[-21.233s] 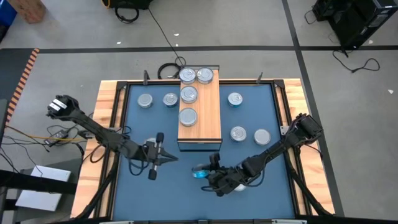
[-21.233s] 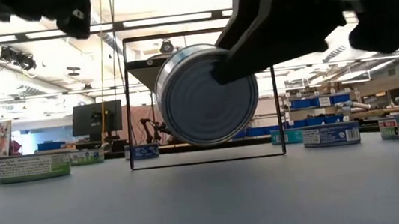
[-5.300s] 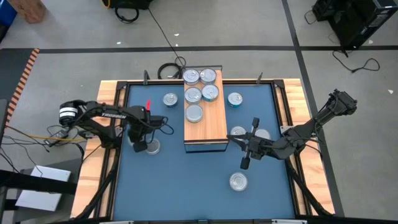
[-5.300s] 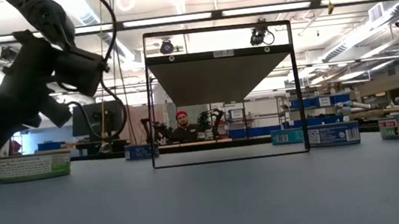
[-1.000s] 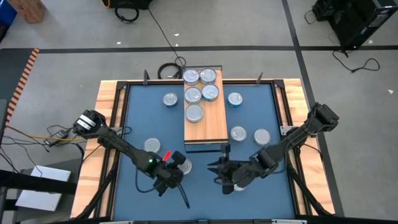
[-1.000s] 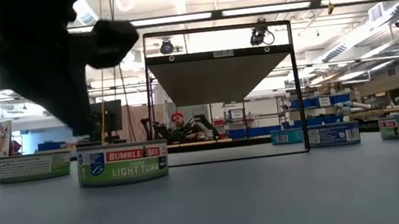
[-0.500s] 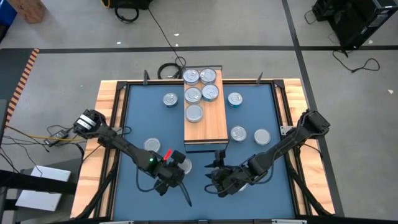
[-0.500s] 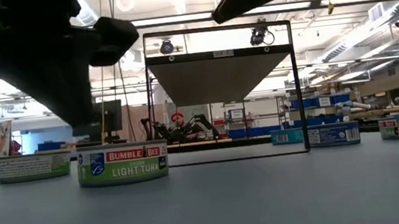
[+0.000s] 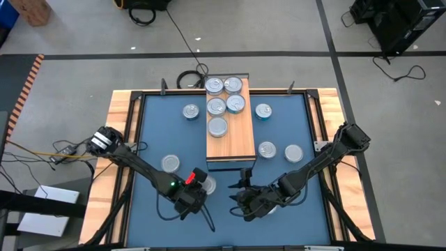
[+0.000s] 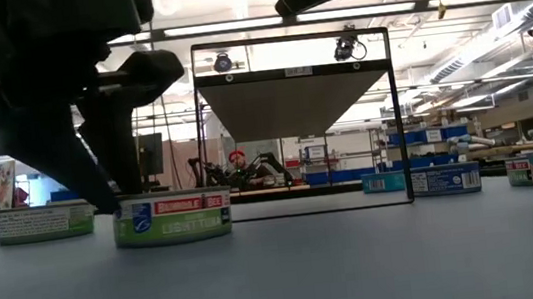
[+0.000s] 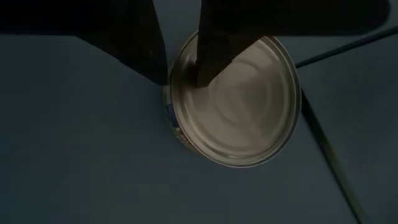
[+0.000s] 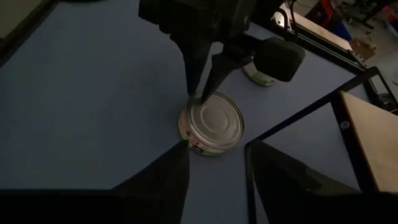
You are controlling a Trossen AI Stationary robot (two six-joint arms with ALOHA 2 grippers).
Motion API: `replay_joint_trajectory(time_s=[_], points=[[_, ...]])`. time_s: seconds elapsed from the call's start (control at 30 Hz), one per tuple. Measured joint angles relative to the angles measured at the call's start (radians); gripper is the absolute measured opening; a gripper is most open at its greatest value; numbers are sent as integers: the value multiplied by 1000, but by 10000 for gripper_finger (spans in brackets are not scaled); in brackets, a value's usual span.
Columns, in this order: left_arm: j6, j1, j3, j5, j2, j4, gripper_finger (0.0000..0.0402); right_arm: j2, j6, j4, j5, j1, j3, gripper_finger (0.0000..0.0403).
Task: Stack canned seafood by type on shelf
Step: Put the green tuna can on the shelf
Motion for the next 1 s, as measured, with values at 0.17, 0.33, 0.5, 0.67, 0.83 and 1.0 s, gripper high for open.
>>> replay_joint_trajectory(time_s=[0.17, 0.33, 0.5, 0.67, 0.83, 1.0], points=[[-3, -9, 3, -33, 26, 18, 53, 0, 0, 8, 0, 2, 0, 171], [-13, -14, 7, -44, 28, 24, 7, 0, -4, 24, 0, 2, 0, 167], [-31, -12, 43, 13, 31, 8, 2, 3, -10, 62, 13, 2, 1, 173], [-47, -1, 89, 97, 32, 11, 1, 5, -19, 52, 12, 3, 1, 195], [-68, 14, 113, 119, 32, 13, 1, 16, -60, 55, 9, 13, -2, 229], [-88, 27, 120, 131, 32, 25, 1, 88, -101, 59, 17, 19, -2, 264]])
